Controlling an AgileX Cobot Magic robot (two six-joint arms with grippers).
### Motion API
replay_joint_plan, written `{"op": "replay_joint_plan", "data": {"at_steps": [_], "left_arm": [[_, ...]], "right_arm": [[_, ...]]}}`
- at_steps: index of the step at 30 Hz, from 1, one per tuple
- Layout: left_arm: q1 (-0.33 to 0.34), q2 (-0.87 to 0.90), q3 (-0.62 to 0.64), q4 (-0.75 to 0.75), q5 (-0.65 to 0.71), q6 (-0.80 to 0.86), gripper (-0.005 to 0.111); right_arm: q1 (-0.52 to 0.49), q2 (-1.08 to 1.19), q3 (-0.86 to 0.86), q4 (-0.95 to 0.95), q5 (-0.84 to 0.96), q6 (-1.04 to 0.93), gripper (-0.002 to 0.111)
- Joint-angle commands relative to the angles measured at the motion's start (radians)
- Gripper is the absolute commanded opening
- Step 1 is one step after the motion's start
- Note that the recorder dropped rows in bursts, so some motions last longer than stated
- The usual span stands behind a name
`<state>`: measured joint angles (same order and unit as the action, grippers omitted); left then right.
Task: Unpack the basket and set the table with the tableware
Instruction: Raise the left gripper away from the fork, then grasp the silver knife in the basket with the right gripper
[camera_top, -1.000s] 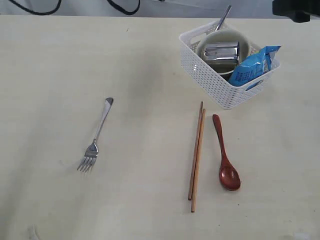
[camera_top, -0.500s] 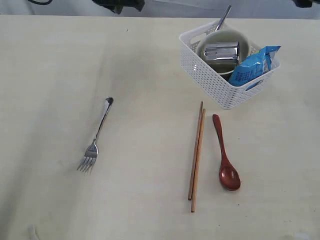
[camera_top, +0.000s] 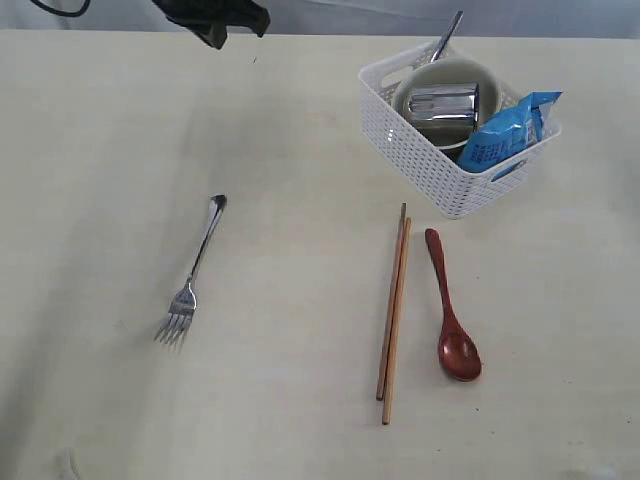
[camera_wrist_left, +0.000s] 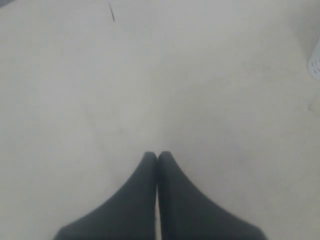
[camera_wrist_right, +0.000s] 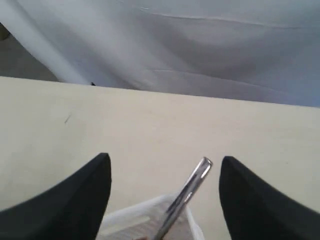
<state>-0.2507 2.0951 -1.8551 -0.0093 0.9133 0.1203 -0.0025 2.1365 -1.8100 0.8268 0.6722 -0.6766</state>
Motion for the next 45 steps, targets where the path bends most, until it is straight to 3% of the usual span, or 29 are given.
{"op": "replay_joint_plan", "data": {"at_steps": [1,12,19,26,34,45], "left_arm": [[-0.003,-0.001,-0.008,-0.006,0.010,0.009,0.000],[-0.003,-0.001,-0.008,-0.004,-0.001,0.015,0.000],[-0.003,-0.001,-0.007,-0.004,-0.001,0.016,0.000],[-0.003,-0.001,-0.007,-0.004,0.001,0.017,0.000],[-0.003,-0.001,-0.007,-0.006,0.001,0.017,0.000],[-0.003,-0.001,-0.007,-0.019,-0.008,0.017,0.000]], "right_arm": [[-0.006,0.136,-0.151,0.036,0.064,0.077,0.060],[-0.006,0.256,-0.180,0.111,-0.011,0.112,0.060],[0.010,0.296,-0.180,0.239,-0.035,0.025,0.059],[0.017,0.302,-0.180,0.246,-0.012,0.029,0.025],[0.017,0.296,-0.180,0.246,-0.001,0.056,0.000],[0.017,0.179,-0.189,0.213,-0.011,0.022,-0.001]]}}
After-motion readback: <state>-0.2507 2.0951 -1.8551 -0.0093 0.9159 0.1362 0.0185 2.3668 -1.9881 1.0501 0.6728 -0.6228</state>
